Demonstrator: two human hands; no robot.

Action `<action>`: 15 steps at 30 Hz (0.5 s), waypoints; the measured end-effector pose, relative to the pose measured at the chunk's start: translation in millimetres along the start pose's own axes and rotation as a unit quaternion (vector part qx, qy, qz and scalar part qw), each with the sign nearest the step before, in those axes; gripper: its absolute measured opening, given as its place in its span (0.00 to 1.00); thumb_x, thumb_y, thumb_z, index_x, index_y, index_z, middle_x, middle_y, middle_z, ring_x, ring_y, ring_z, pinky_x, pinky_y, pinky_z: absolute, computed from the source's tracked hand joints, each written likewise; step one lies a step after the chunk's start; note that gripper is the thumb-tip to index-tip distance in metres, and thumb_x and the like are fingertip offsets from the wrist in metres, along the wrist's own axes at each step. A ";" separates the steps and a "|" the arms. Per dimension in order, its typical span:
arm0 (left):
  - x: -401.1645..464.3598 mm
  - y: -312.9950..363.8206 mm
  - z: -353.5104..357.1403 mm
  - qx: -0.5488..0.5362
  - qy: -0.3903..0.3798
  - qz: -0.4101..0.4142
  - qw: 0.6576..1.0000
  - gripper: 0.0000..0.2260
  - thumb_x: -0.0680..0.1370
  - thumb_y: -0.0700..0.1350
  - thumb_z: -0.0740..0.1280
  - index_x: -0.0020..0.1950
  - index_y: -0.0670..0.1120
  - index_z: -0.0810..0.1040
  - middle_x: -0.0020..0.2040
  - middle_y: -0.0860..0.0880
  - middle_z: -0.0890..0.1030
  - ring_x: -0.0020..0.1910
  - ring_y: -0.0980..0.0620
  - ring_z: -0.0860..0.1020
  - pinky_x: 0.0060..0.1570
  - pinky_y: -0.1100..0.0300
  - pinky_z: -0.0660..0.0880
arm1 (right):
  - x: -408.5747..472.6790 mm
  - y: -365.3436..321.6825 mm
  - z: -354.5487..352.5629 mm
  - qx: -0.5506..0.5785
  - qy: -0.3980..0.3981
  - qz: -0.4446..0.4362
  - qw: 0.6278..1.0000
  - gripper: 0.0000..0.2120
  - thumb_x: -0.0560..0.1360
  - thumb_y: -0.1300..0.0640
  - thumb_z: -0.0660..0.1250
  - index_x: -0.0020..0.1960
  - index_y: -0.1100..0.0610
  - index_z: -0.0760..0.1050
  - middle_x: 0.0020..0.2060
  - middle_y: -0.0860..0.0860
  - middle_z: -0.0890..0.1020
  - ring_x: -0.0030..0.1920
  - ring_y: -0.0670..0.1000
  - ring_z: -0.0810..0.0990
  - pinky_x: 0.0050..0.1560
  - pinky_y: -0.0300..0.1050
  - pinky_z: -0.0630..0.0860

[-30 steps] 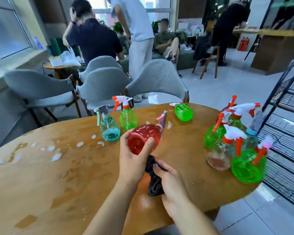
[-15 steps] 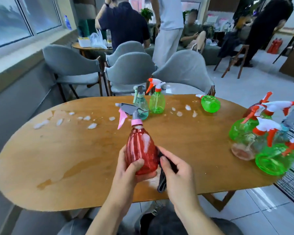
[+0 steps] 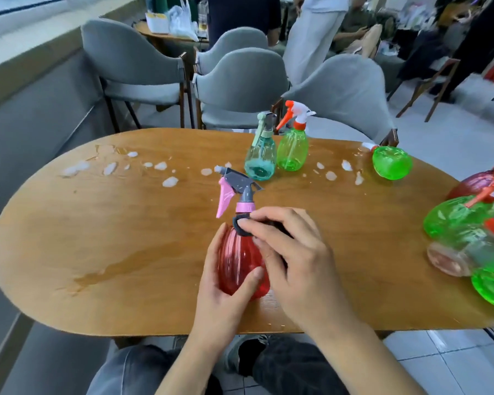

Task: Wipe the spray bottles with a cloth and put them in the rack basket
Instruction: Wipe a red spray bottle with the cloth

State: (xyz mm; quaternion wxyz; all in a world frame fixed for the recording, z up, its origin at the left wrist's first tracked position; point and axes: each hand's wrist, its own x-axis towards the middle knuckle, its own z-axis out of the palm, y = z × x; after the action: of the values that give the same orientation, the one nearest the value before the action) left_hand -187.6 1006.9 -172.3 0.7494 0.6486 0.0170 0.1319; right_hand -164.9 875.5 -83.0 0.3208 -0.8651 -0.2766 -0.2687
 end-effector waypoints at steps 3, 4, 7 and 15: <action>-0.9 -0.3 0.6 0.024 -0.012 0.011 1.000 0.38 0.73 0.48 0.79 0.79 0.58 0.67 0.72 0.66 0.77 0.73 0.64 0.74 0.64 0.73 0.71 | 6.7 1.5 15.3 -0.065 -0.065 -0.022 0.996 0.17 0.78 0.65 0.69 0.65 0.55 0.83 0.61 0.50 0.81 0.64 0.53 0.76 0.60 0.50 0.79; -1.0 0.7 0.0 0.025 -0.014 0.016 0.999 0.38 0.72 0.51 0.79 0.79 0.58 0.67 0.72 0.67 0.77 0.73 0.64 0.74 0.64 0.73 0.72 | 7.4 3.0 18.0 -0.076 -0.076 -0.020 0.994 0.17 0.78 0.65 0.69 0.65 0.55 0.83 0.61 0.50 0.81 0.64 0.53 0.76 0.59 0.51 0.80; -1.0 1.4 -1.9 0.010 -0.012 0.022 1.000 0.37 0.72 0.55 0.77 0.80 0.56 0.68 0.73 0.63 0.77 0.74 0.60 0.75 0.65 0.70 0.73 | 9.7 12.4 17.4 -0.091 -0.080 -0.010 0.993 0.18 0.77 0.67 0.71 0.64 0.55 0.84 0.61 0.50 0.81 0.64 0.54 0.76 0.60 0.52 0.80; -1.9 5.2 -2.8 -0.023 -0.012 0.010 1.000 0.37 0.73 0.56 0.76 0.80 0.57 0.68 0.71 0.62 0.78 0.70 0.57 0.78 0.63 0.67 0.77 | 3.4 30.2 13.2 -0.080 -0.044 0.002 0.996 0.17 0.80 0.67 0.68 0.65 0.56 0.84 0.60 0.50 0.82 0.62 0.52 0.77 0.63 0.44 0.75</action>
State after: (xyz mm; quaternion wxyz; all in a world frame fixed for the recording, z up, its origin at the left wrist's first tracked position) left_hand -190.8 1009.8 -167.9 0.7626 0.6333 -0.0014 0.1320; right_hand -139.0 866.5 -101.7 0.2389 -0.8993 -0.2668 -0.2510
